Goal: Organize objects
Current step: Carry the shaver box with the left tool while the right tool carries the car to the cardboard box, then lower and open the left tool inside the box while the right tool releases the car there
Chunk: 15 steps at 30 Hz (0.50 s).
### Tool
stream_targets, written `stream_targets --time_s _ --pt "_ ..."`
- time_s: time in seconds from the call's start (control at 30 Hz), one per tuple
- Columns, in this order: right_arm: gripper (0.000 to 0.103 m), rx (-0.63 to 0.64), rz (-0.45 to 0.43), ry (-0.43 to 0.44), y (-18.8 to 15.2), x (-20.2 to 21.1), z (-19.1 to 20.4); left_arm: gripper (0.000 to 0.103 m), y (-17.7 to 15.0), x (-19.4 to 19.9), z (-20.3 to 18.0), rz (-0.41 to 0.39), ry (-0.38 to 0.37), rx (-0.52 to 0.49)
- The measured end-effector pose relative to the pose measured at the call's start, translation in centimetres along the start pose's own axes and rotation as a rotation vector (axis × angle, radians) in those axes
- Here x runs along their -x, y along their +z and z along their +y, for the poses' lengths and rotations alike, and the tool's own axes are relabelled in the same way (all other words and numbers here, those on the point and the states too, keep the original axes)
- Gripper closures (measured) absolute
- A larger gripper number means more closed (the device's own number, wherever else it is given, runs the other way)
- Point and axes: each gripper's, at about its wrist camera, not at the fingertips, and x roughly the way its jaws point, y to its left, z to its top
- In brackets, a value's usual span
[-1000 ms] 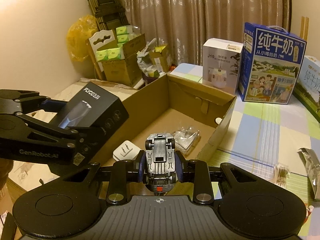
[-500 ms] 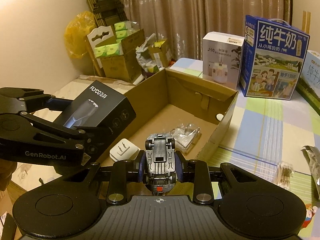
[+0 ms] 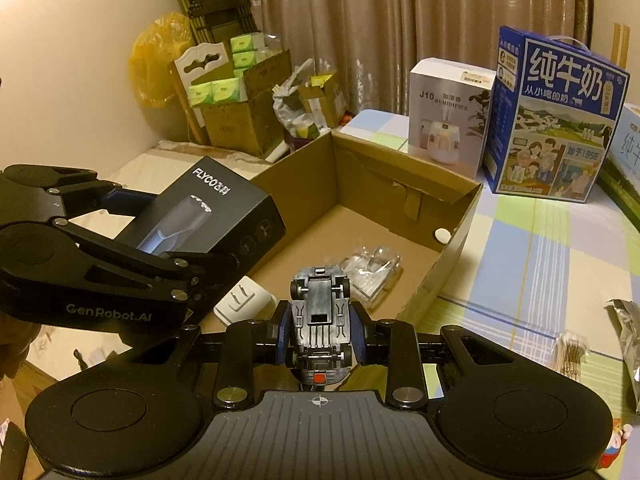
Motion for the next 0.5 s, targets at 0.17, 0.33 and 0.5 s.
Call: stream_targets --time_s 0.17,0.33,0.5 --pt "0.075 -0.006 0.0 -0.002 -0.01 -0.1 -0.2 0.026 0.22 -0.5 0.11 0.014 0.006 -0.011" --pt "0.075 -0.01 0.0 -0.001 -0.1 -0.18 -0.3 0.026 0.03 -0.29 0.57 0.009 0.019 0.001" --pt "0.075 -0.012 0.001 0.002 -0.08 -0.25 -0.24 0.026 -0.25 -0.25 0.74 0.016 0.024 0.003"
